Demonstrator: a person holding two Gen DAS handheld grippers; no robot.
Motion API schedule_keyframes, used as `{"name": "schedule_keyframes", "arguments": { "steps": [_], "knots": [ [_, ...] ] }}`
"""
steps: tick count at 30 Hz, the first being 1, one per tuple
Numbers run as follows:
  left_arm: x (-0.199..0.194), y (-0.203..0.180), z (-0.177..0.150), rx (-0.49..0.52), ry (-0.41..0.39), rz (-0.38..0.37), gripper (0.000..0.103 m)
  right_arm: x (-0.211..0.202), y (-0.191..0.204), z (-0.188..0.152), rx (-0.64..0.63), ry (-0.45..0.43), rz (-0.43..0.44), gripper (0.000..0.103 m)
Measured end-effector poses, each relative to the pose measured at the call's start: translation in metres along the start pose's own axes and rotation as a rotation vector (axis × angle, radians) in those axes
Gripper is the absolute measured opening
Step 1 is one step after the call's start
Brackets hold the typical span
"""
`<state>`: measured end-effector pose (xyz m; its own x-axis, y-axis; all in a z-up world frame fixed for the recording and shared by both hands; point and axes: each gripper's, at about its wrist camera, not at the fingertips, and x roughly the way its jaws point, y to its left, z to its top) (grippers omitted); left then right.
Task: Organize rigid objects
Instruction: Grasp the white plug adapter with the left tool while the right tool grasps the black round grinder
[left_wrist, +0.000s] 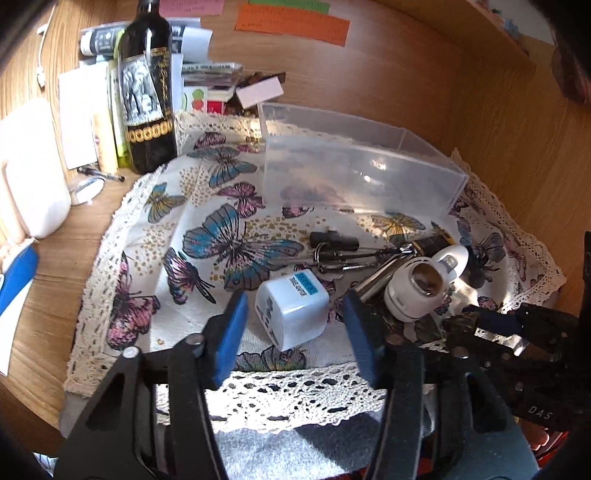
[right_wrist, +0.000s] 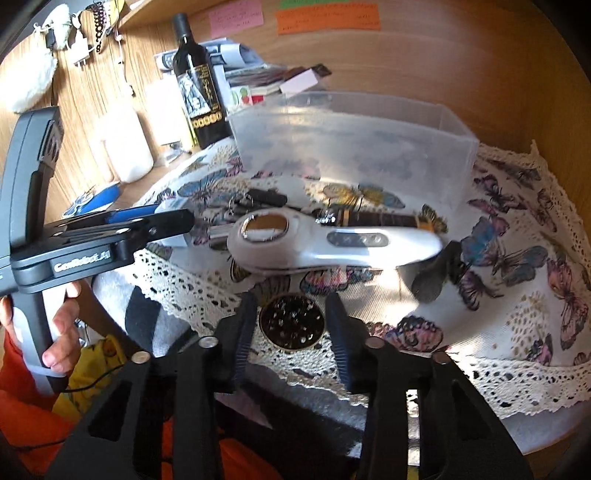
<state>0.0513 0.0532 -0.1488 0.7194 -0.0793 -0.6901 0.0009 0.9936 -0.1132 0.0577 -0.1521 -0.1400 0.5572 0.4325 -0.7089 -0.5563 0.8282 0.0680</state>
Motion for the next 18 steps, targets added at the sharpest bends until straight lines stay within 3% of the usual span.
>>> {"name": "schedule_keyframes", "arguments": {
  "steps": [6,18],
  "knots": [
    [0.01,0.003,0.0,-0.009,0.009,0.003,0.035,-0.005,0.001,0.002,-0.016,-0.031,-0.021,0.031],
    [-0.014,0.001,0.024,0.007,-0.075,0.013,0.028,-0.03,-0.018,0.038,0.02,-0.177,-0.087,0.031]
  ]
}}
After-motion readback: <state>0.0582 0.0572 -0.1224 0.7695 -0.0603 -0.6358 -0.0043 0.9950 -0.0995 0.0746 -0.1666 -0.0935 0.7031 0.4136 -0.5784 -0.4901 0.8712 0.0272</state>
